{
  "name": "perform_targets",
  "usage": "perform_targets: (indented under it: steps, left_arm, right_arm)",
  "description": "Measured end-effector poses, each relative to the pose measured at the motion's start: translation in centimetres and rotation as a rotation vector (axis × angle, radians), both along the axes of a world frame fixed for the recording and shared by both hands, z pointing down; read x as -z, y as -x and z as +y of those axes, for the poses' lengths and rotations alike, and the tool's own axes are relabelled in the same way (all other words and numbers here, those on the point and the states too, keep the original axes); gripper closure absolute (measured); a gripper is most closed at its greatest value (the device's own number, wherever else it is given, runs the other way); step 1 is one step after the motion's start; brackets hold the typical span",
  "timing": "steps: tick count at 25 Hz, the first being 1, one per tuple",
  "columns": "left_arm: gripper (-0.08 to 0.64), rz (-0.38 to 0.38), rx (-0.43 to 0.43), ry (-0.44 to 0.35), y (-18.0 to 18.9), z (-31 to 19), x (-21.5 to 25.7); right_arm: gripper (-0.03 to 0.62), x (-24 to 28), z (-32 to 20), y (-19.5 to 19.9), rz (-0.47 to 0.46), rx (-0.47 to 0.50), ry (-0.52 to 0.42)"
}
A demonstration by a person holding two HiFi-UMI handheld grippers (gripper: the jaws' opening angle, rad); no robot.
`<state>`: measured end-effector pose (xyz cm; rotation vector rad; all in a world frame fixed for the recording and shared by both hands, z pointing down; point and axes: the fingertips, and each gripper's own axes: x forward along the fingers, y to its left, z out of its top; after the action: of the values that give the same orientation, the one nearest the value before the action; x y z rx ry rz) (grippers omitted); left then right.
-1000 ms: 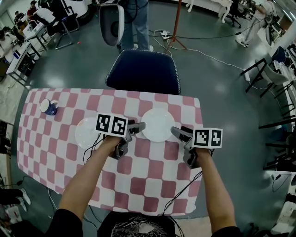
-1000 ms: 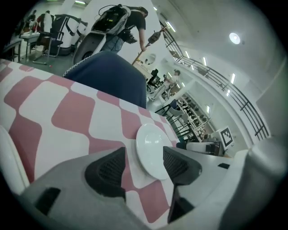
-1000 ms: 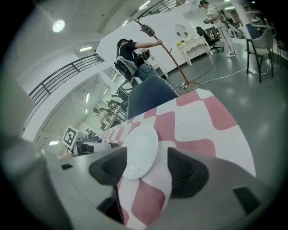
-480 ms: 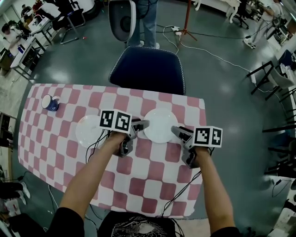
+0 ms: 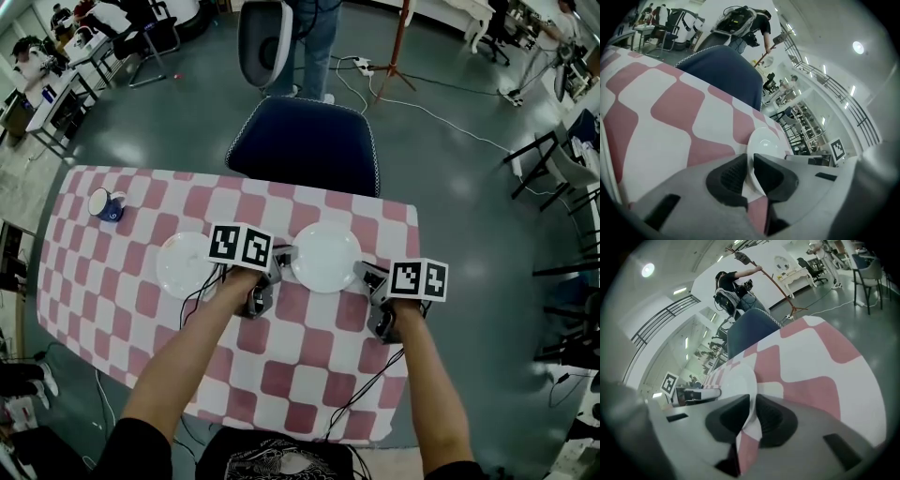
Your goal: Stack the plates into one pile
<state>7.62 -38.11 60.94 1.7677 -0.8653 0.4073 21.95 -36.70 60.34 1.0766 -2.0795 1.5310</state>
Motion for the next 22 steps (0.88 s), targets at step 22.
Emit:
perform_targets:
  steps: [22]
  left_arm:
    - [0.518, -0.008, 0.056, -0.098, 8.7, 2.9, 6.4]
  right_arm:
    - [0.558, 6.7, 1.4, 8.5, -0.06, 0.046, -0.081]
